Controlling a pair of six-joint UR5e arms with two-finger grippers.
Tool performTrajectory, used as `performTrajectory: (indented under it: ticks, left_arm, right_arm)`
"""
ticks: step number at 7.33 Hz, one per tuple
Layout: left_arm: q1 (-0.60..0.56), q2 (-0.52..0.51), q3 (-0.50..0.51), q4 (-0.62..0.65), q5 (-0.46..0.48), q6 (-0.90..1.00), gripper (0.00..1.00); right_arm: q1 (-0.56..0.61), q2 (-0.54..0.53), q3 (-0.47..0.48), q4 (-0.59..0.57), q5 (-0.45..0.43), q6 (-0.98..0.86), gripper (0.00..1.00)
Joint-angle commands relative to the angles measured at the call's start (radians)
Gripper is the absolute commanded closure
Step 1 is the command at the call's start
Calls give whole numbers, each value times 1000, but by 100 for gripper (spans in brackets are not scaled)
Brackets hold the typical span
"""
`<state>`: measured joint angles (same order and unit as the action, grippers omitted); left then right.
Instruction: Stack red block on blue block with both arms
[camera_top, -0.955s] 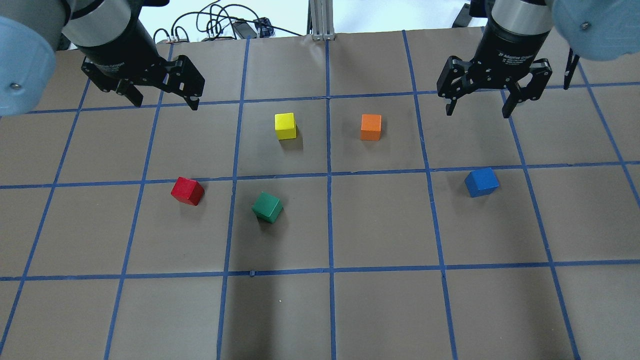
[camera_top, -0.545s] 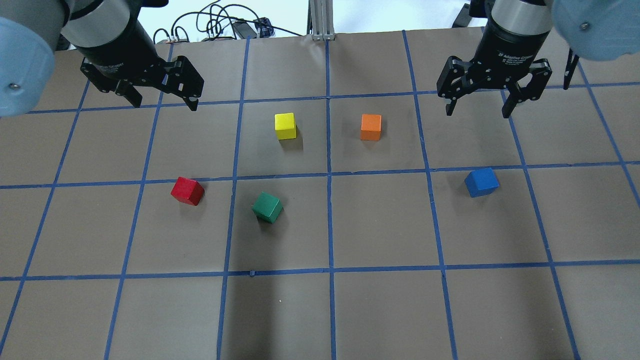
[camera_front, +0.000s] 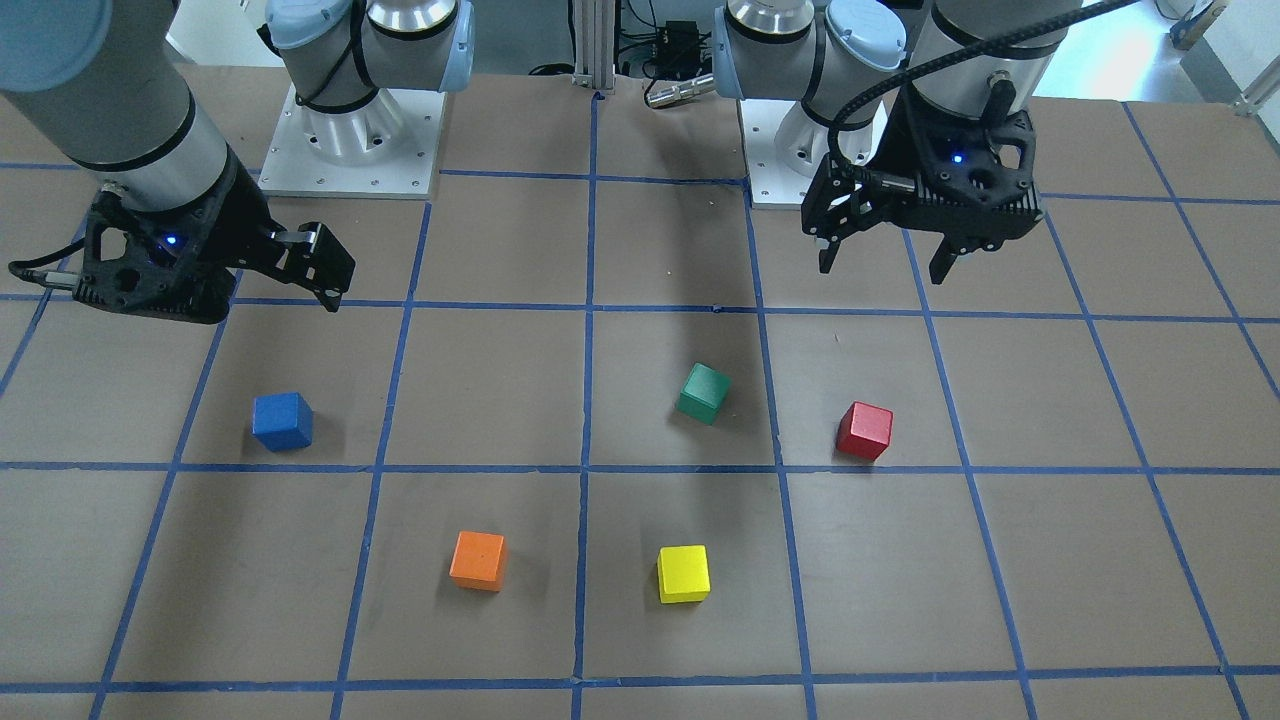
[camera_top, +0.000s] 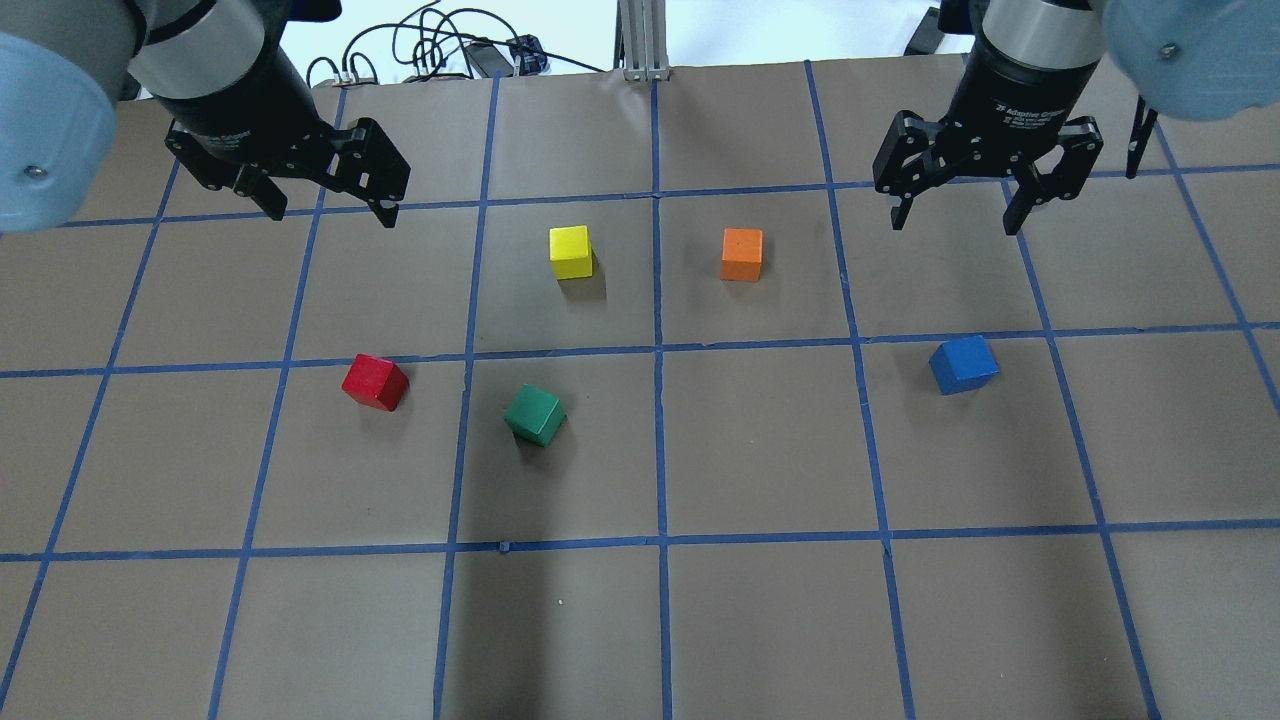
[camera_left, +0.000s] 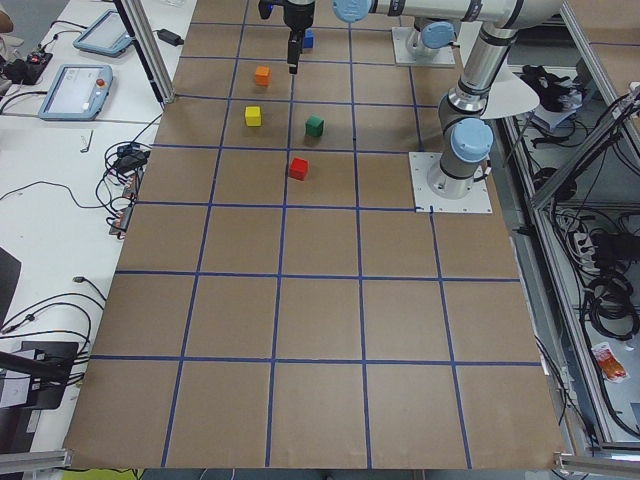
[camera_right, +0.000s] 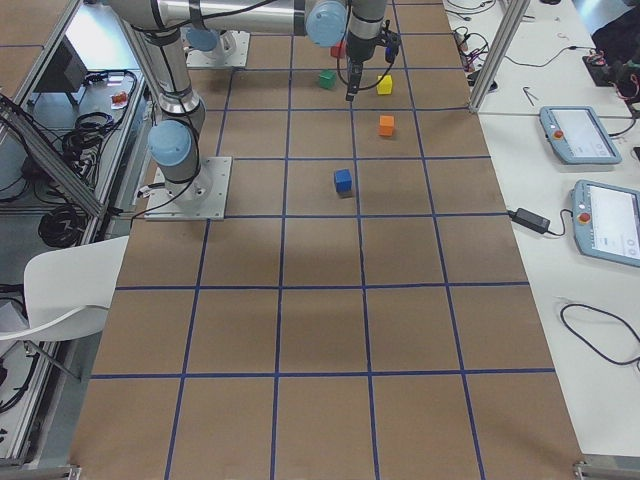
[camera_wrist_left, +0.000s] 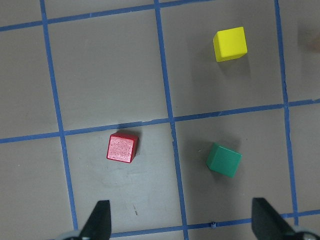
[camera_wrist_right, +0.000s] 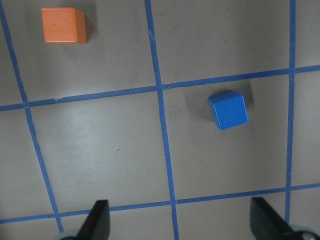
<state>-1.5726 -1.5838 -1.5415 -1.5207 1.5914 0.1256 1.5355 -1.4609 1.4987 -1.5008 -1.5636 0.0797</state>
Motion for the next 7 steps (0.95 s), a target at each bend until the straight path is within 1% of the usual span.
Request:
performTrajectory:
  ticks: [1, 4, 6, 7]
  left_arm:
    - [67, -51, -46, 26, -17, 83, 0]
    - [98, -168, -170, 201, -2, 166, 0]
    - [155, -206, -244, 319, 1, 210, 0]
    - [173, -212, -291, 338, 1, 233, 0]
  right_arm:
    - [0, 1, 0, 1, -1, 0, 0]
    - [0, 1, 2, 1, -1, 2, 0]
    - [0, 1, 2, 1, -1, 2, 0]
    - [0, 1, 2, 1, -3, 2, 0]
